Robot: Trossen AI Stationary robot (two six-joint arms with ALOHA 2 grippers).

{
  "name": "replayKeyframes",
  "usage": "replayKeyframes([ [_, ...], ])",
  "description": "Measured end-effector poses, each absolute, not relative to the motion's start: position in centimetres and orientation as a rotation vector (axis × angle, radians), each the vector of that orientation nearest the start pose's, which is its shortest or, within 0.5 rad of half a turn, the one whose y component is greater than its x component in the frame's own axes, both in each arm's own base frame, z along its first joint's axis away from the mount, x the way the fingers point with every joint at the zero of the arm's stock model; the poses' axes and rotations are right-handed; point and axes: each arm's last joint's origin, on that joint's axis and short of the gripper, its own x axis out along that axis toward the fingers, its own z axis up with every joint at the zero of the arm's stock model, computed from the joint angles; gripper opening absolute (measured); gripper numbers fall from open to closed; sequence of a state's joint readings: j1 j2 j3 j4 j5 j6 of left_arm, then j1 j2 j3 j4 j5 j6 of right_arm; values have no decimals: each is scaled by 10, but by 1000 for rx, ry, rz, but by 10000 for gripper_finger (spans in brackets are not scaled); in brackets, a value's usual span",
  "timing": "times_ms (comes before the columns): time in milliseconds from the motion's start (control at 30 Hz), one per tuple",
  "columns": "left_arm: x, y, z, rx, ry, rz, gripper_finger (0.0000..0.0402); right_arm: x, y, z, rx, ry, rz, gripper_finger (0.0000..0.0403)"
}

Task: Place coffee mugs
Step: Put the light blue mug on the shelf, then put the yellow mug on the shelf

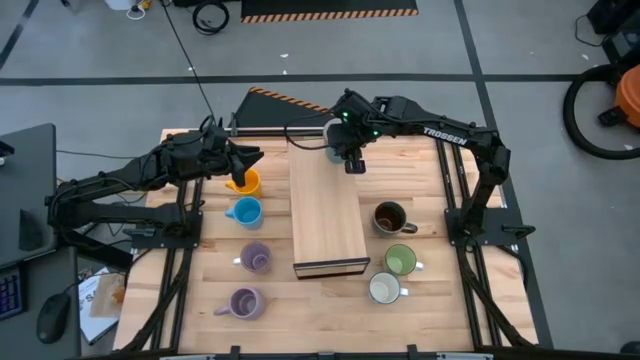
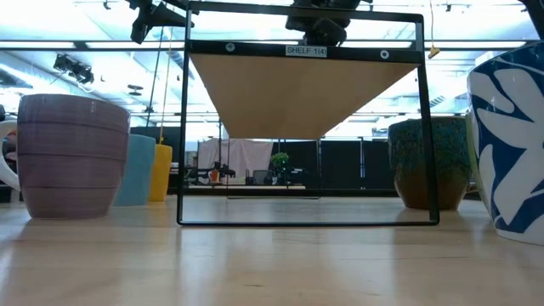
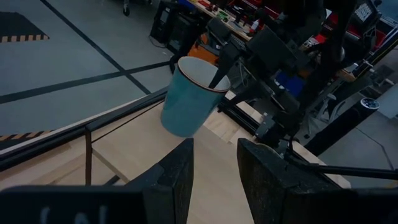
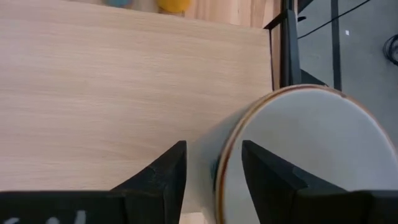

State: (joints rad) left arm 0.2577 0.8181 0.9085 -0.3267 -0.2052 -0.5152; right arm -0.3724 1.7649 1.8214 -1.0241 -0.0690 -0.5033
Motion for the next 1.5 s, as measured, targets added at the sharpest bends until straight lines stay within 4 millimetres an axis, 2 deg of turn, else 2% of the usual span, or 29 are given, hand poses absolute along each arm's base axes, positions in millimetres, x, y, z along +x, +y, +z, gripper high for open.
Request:
replayKeyframes([
  [333, 164, 49, 355, -508, 117, 512, 130, 344, -127, 357, -219, 984, -37, 162],
  [667, 164, 49, 355, -507, 117, 512, 130, 344, -127, 370, -185, 936, -60, 162],
  [1267, 164, 49, 355, -508, 117, 512, 130, 343, -126, 369, -166, 950, -46, 162],
  [1500, 164, 49, 355, -506, 118, 512, 130, 341, -126, 369, -166, 965, -55, 191],
])
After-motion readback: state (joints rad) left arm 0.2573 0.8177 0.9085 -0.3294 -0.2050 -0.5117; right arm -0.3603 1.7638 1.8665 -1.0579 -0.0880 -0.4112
